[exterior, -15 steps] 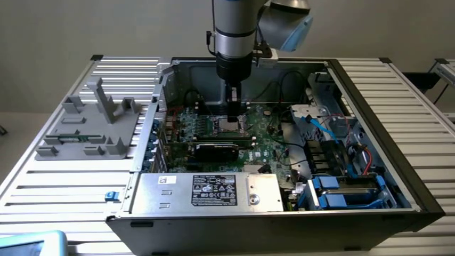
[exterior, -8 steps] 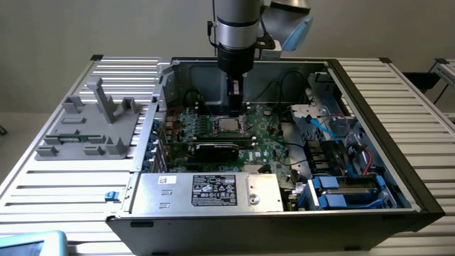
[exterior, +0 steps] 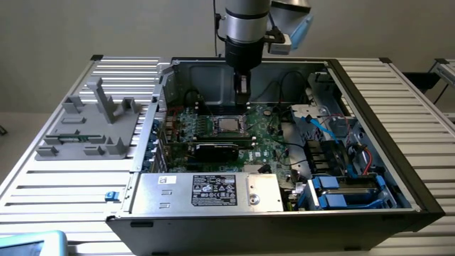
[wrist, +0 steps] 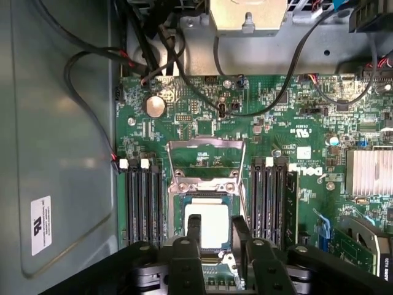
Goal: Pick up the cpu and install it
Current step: 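Place the cpu into insertion slot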
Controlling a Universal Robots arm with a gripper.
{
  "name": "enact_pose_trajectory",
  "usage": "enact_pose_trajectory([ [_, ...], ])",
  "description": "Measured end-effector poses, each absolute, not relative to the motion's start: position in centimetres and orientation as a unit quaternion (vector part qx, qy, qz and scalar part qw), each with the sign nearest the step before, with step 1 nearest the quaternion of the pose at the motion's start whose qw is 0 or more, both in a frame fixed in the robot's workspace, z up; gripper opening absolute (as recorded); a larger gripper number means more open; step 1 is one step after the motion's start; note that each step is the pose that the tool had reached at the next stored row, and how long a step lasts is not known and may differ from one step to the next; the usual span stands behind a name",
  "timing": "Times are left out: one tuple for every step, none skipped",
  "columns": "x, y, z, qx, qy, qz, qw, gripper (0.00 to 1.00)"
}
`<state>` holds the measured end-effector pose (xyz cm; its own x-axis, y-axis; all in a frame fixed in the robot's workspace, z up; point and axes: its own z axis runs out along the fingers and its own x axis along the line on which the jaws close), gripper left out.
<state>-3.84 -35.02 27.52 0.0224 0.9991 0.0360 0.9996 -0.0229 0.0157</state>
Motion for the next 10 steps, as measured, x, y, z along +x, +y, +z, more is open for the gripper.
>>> enact_pose_trajectory([
  [-3.6,-35.1,27.6,-0.715,-0.699,-0.019,0.008,0.25],
  [-3.3,-35.1,27.6,-0.715,-0.699,-0.019,0.008,0.25],
  [-3.1,-35.2,27.7,-0.715,-0.699,-0.02,0.009,0.19],
  [-2.7,-35.2,27.7,-0.715,-0.699,-0.02,0.009,0.19],
  [-2.3,-35.3,27.7,-0.715,-0.699,-0.021,0.01,0.13],
  [-1.9,-35.4,27.8,-0.715,-0.699,-0.021,0.01,0.12],
  [-1.5,-35.4,27.8,-0.715,-0.699,-0.022,0.011,0.12],
  [-1.1,-35.5,27.8,-0.715,-0.699,-0.022,0.011,0.12],
  [-0.7,-35.5,27.8,-0.715,-0.699,-0.023,0.011,0.12],
  [-0.3,-35.5,27.8,-0.715,-0.699,-0.024,0.011,0.12],
])
